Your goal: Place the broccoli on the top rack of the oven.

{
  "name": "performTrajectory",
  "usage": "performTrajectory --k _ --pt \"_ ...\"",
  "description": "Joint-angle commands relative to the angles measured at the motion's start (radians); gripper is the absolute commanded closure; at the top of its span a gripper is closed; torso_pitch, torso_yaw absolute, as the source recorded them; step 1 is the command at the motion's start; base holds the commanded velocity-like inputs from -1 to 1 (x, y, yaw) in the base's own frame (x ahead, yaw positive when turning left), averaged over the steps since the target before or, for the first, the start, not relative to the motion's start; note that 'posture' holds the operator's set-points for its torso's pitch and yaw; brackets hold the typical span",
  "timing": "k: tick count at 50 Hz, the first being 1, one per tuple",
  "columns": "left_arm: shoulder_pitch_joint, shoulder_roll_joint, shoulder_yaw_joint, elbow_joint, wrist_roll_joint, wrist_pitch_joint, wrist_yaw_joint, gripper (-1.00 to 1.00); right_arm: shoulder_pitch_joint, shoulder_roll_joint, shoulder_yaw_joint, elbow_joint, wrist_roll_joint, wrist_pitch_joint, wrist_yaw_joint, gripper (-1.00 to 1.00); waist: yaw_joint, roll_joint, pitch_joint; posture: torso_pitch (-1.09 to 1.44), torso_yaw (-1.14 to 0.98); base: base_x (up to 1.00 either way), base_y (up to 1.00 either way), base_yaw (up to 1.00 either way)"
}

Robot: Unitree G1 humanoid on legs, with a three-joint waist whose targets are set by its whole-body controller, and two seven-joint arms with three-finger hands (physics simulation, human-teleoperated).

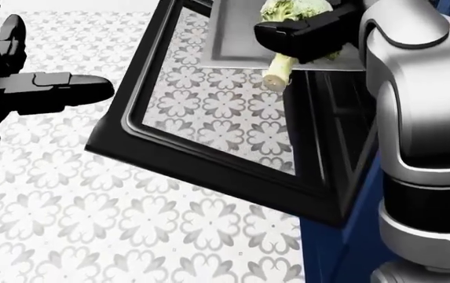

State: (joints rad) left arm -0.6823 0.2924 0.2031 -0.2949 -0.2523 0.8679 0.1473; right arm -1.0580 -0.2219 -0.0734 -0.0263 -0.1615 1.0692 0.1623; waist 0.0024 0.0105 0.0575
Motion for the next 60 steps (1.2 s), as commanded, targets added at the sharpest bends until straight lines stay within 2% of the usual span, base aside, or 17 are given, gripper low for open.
performTrajectory --k 1,7,8,17,20,23,27,31,34,36,38,47,49,51,52,54,60 --pt "-0.033 0.019 0.016 -0.021 0.001 -0.018 0.000 -1.00 -0.035 -0.002 0.002 -0.018 -0.002 -0.020 -0.005 1.00 0.004 -0.005 -0.036 0.00 0.00 0.00 0.00 0.00" --pt "-0.025 0.016 0.014 -0.009 0.003 -0.039 -0.003 -1.00 -0.032 -0.003 0.004 -0.025 -0.003 -0.012 -0.001 1.00 -0.009 0.012 -0.040 0.00 0.00 0.01 0.00 0.00" --pt "-0.027 0.016 0.014 -0.012 0.002 -0.034 -0.002 -1.00 -0.032 -0.003 0.004 -0.026 -0.004 -0.011 -0.001 1.00 -0.008 0.013 -0.060 0.00 0.00 0.08 0.00 0.00" --pt "-0.023 0.016 0.015 -0.016 0.001 -0.034 -0.002 -1.00 -0.035 -0.004 0.002 -0.023 -0.004 -0.011 -0.001 1.00 -0.008 0.023 -0.047 0.00 0.00 0.14 0.01 0.00" --pt "-0.026 0.015 0.015 -0.018 0.000 -0.029 0.000 -1.00 -0.038 -0.005 0.003 -0.017 -0.004 -0.014 0.000 1.00 -0.002 0.008 -0.039 0.00 0.00 0.15 0.02 0.00" --pt "-0.024 0.014 0.012 -0.005 0.003 -0.043 -0.002 -1.00 -0.041 -0.006 0.004 -0.015 -0.005 -0.013 0.002 1.00 0.004 -0.034 -0.038 0.00 0.00 0.15 0.01 0.00" --pt "-0.026 0.012 0.011 -0.008 0.002 -0.038 -0.001 -1.00 -0.043 -0.006 0.005 -0.013 -0.006 -0.011 0.003 1.00 -0.002 -0.041 -0.037 0.00 0.00 0.16 0.02 0.00" --pt "-0.030 0.012 0.012 -0.017 -0.001 -0.025 0.003 -1.00 -0.044 -0.007 0.004 -0.012 -0.007 -0.012 0.005 1.00 -0.007 -0.008 -0.032 0.00 0.00 0.15 0.02 0.00" --pt "-0.026 0.011 0.012 -0.015 0.000 -0.032 0.002 -1.00 -0.042 -0.006 0.003 -0.017 -0.008 -0.008 0.004 1.00 -0.015 0.044 -0.020 0.00 0.00 0.15 0.02 0.00" --pt "-0.020 0.011 0.012 -0.013 0.000 -0.039 0.000 -1.00 -0.038 -0.003 0.004 -0.017 -0.008 -0.011 0.003 1.00 -0.024 0.089 -0.051 0.00 0.00 0.15 0.02 0.00" --pt "-0.019 0.011 0.013 -0.017 -0.001 -0.036 0.000 -1.00 -0.031 -0.001 0.004 -0.015 -0.008 -0.018 0.002 1.00 -0.019 0.084 -0.032 0.00 0.00 0.15 0.02 0.00" --pt "-0.018 0.010 0.013 -0.020 -0.002 -0.034 0.002 -1.00 -0.035 -0.002 0.004 -0.017 -0.009 -0.013 0.004 1.00 -0.004 0.007 -0.040 0.00 0.00 0.16 0.01 0.00" --pt "-0.017 0.010 0.011 -0.008 0.001 -0.048 -0.001 -1.00 -0.035 -0.002 0.004 -0.017 -0.009 -0.013 0.004 1.00 0.001 -0.023 -0.042 0.00 0.00 0.16 0.02 0.00" --pt "-0.019 0.010 0.013 -0.011 0.000 -0.042 -0.001 -1.00 -0.034 -0.002 0.004 -0.017 -0.008 -0.014 0.004 1.00 0.004 -0.082 -0.057 0.00 0.00 0.16 0.02 0.00" --pt "-0.019 0.012 0.013 -0.010 0.000 -0.043 -0.001 -1.00 -0.036 -0.003 0.003 -0.017 -0.008 -0.012 0.005 1.00 -0.002 -0.042 -0.049 0.00 0.00 0.17 0.02 0.00" --pt "-0.021 0.013 0.015 -0.019 -0.002 -0.033 0.001 -1.00 -0.037 -0.004 0.004 -0.019 -0.008 -0.009 0.006 1.00 0.002 -0.057 -0.048 0.00 0.00 0.16 0.01 0.00" --pt "-0.022 0.012 0.012 -0.004 0.000 -0.046 -0.002 -1.00 -0.037 -0.004 0.004 -0.020 -0.009 -0.008 0.007 1.00 -0.002 -0.008 -0.036 0.00 0.00 0.16 0.02 0.00"
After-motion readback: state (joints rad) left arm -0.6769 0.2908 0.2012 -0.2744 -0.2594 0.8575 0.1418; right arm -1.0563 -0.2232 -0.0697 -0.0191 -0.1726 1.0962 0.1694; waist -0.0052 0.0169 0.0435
